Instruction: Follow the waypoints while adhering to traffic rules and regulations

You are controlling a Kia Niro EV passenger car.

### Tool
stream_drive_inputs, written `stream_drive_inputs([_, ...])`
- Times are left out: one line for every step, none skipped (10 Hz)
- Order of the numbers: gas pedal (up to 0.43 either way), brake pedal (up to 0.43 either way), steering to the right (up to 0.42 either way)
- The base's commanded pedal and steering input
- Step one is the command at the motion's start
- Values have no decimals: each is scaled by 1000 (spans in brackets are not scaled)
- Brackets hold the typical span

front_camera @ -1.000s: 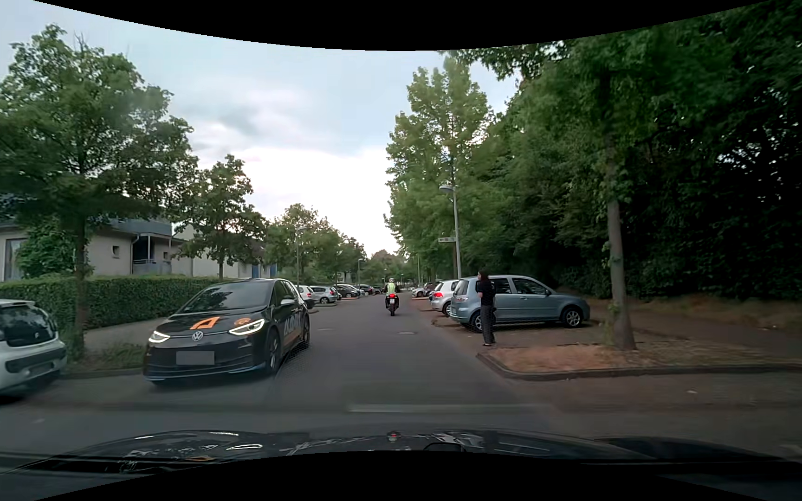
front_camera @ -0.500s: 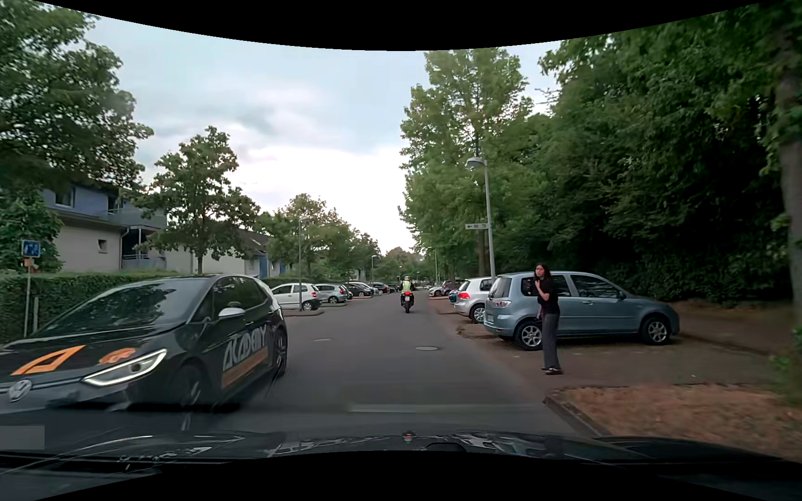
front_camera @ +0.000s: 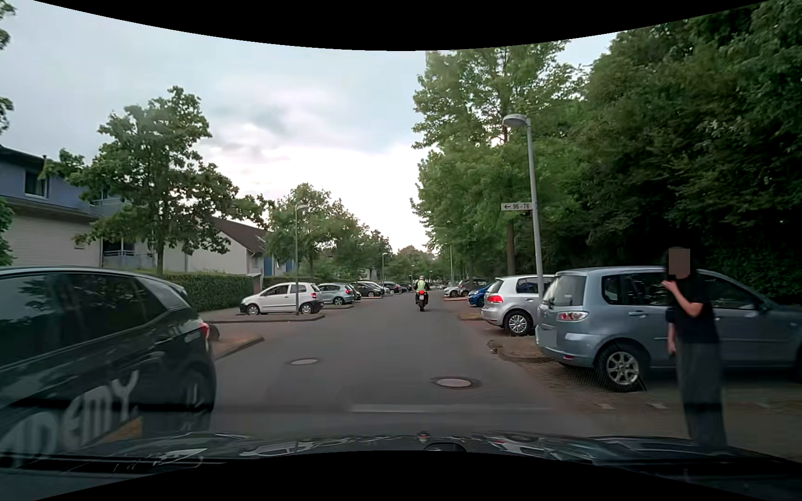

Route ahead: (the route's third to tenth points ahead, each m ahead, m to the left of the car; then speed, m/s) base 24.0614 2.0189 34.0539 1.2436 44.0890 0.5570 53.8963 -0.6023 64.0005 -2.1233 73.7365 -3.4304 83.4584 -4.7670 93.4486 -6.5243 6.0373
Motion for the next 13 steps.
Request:
stream_drive_inputs([110,0,-45])
stream_drive_inputs([110,0,-50])
stream_drive_inputs([110,0,-51])
stream_drive_inputs([118,0,-51])
stream_drive_inputs([118,0,-51])
stream_drive_inputs([138,0,-44])
stream_drive_inputs([150,0,-33])
stream_drive_inputs([157,0,-26])
stream_drive_inputs([157,0,-17])
stream_drive_inputs([169,0,-5])
stream_drive_inputs([197,0,5])
stream_drive_inputs([197,0,18])
stream_drive_inputs([197,0,26])
